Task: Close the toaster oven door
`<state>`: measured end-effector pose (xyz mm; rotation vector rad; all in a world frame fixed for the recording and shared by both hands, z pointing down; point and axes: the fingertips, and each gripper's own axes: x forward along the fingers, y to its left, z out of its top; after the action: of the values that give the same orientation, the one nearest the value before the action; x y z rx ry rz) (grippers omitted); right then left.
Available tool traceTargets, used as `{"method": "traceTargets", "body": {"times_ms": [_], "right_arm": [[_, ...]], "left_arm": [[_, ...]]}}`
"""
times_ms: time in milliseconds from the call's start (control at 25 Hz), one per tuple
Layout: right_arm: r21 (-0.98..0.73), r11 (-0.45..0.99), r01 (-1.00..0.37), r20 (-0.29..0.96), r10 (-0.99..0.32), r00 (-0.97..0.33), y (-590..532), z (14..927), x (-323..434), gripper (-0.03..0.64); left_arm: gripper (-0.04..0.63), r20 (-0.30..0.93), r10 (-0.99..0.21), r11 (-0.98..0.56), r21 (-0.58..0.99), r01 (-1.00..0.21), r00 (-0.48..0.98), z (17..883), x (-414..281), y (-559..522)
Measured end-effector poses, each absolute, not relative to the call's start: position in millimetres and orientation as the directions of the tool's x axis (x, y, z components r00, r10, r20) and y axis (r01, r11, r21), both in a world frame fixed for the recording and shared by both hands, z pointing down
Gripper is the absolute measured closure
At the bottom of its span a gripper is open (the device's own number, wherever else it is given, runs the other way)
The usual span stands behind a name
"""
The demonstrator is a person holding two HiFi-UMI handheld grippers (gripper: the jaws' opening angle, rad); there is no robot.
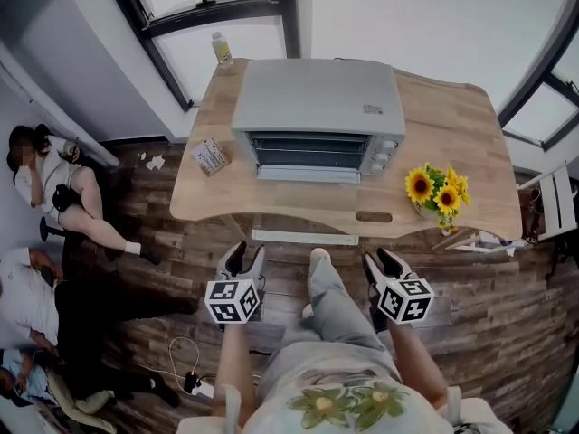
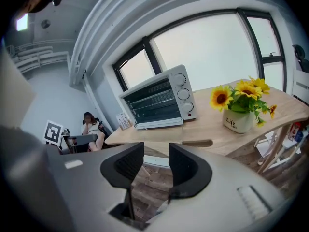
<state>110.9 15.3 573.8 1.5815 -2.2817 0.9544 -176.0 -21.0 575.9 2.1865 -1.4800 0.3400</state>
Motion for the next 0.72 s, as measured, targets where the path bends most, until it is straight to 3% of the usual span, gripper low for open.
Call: {"method": "traceTargets", "body": {"times_ms": [720], "right_arm": [[-0.514, 0.099, -0.852, 0.645, -0.61, -0.461, -17.8, 672.8, 117.4, 0.468]], "left_arm": [[0.397, 0.669, -0.643, -0.252, 0.276, -0.928, 0.374, 683.4, -197.3, -58.9]]}}
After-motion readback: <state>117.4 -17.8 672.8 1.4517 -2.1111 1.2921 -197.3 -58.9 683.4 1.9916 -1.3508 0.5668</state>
